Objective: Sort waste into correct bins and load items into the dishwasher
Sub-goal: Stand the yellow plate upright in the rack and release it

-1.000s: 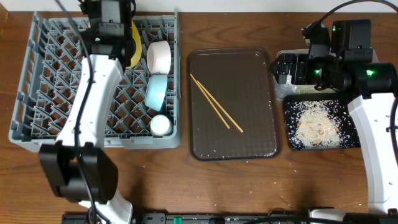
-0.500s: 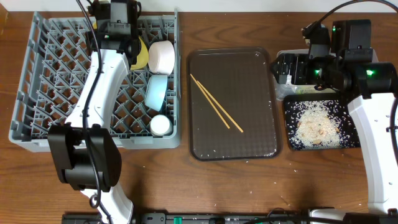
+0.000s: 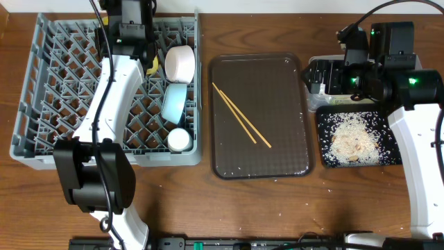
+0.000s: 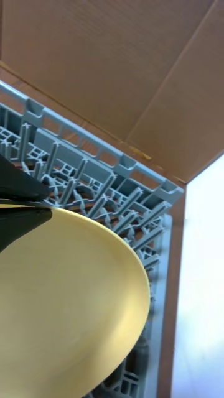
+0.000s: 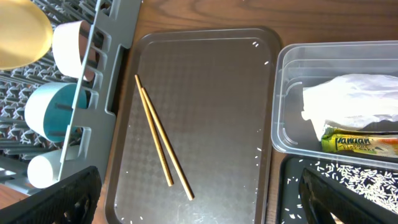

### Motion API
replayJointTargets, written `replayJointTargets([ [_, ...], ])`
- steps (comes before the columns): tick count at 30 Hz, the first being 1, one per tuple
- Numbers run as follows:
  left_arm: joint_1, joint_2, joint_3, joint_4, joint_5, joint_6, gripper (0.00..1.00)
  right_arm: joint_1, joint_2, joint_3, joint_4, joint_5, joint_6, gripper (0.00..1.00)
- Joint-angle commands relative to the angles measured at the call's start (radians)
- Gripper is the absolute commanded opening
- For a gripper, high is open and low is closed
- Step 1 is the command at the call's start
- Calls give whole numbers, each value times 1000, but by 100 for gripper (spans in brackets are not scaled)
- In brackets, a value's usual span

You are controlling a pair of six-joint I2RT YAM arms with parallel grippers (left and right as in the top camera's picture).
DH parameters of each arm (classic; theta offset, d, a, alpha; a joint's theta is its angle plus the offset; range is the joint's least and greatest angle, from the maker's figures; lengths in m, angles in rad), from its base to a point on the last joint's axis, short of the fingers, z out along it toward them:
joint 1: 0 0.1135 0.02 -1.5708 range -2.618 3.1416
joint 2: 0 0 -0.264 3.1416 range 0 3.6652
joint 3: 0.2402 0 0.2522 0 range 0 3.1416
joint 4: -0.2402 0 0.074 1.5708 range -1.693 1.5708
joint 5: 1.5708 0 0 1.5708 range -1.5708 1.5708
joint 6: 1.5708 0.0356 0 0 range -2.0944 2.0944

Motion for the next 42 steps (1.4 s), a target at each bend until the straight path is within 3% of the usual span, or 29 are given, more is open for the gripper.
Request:
replayJointTargets([
  [1,0,-1,-1,16,-20,41,8,1,6,1,-1,3,1,99],
  [10,0,-1,-1,58,-16,82,8,1,6,1,-1,3,1,99],
  [20,0,0,-2,45,136,115,7,1,6,1,-1,3,1,99],
  [34,0,7,-2,3,210,117,8,1,6,1,-1,3,1,99],
  [37,0,2,-1,3,210,100,17,1,6,1,-1,3,1,99],
  [42,-1,-51,15,-37,262,0,44,1,6,1,-1,3,1,99],
])
